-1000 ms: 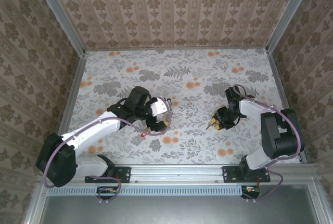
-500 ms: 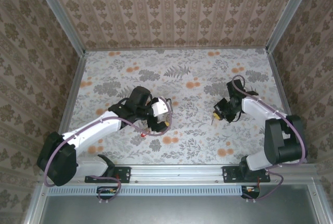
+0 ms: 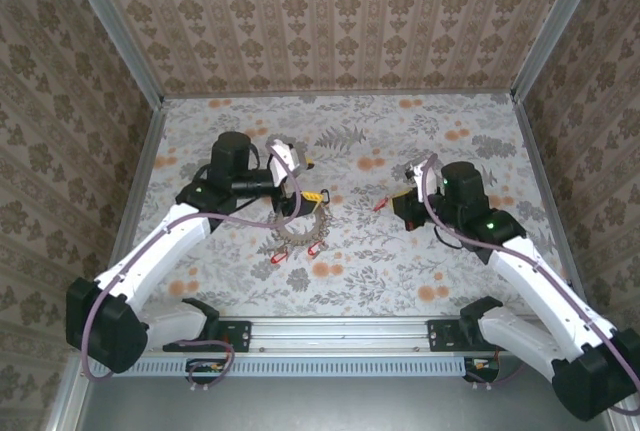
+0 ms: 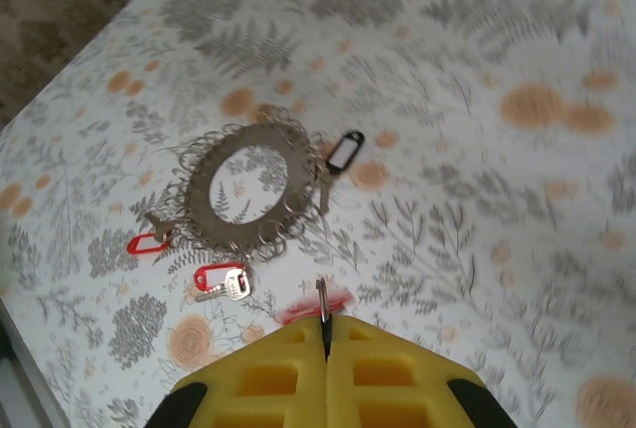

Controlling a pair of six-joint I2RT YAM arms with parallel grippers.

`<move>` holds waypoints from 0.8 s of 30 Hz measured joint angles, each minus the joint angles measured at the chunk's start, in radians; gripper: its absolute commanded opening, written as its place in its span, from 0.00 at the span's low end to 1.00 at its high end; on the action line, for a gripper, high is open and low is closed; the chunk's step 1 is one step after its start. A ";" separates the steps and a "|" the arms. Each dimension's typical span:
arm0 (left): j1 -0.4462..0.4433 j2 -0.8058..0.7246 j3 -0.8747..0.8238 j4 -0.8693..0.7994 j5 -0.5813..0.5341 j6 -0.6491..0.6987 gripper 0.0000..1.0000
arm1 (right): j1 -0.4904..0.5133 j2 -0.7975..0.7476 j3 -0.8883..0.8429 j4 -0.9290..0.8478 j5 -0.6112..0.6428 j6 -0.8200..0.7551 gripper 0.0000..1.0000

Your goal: Put the keys on the keyring

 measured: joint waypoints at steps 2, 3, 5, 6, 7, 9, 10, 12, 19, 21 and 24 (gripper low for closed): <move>-0.006 0.000 0.016 0.000 0.037 -0.002 0.77 | 0.003 -0.016 0.000 0.011 -0.041 -0.084 0.00; -0.011 0.000 0.018 0.000 0.052 -0.003 0.77 | 0.009 -0.020 0.000 0.014 -0.062 -0.124 0.00; -0.029 0.005 0.018 0.000 0.068 -0.003 0.76 | 0.027 -0.020 0.000 0.020 -0.097 -0.192 0.00; -0.043 0.010 0.018 -0.001 0.072 -0.003 0.74 | 0.041 -0.020 0.000 0.023 -0.112 -0.222 0.00; -0.055 0.015 0.018 0.000 0.077 -0.003 0.72 | 0.054 -0.020 0.000 0.026 -0.123 -0.246 0.00; -0.080 0.029 0.018 0.001 0.084 -0.008 0.67 | 0.078 -0.020 0.000 0.037 -0.147 -0.288 0.00; -0.089 0.036 0.018 0.002 0.089 -0.010 0.65 | 0.086 -0.020 0.000 0.045 -0.158 -0.301 0.00; -0.105 0.054 0.019 0.008 0.098 -0.016 0.59 | 0.105 -0.019 0.000 0.068 -0.182 -0.329 0.00; -0.131 0.104 0.049 0.002 0.114 -0.009 0.42 | 0.168 0.004 0.013 0.126 -0.220 -0.394 0.00; -0.138 0.114 0.072 -0.013 0.121 0.007 0.38 | 0.183 0.017 0.021 0.139 -0.224 -0.397 0.00; -0.147 0.129 0.100 -0.044 0.132 0.033 0.33 | 0.197 0.037 0.032 0.162 -0.227 -0.397 0.00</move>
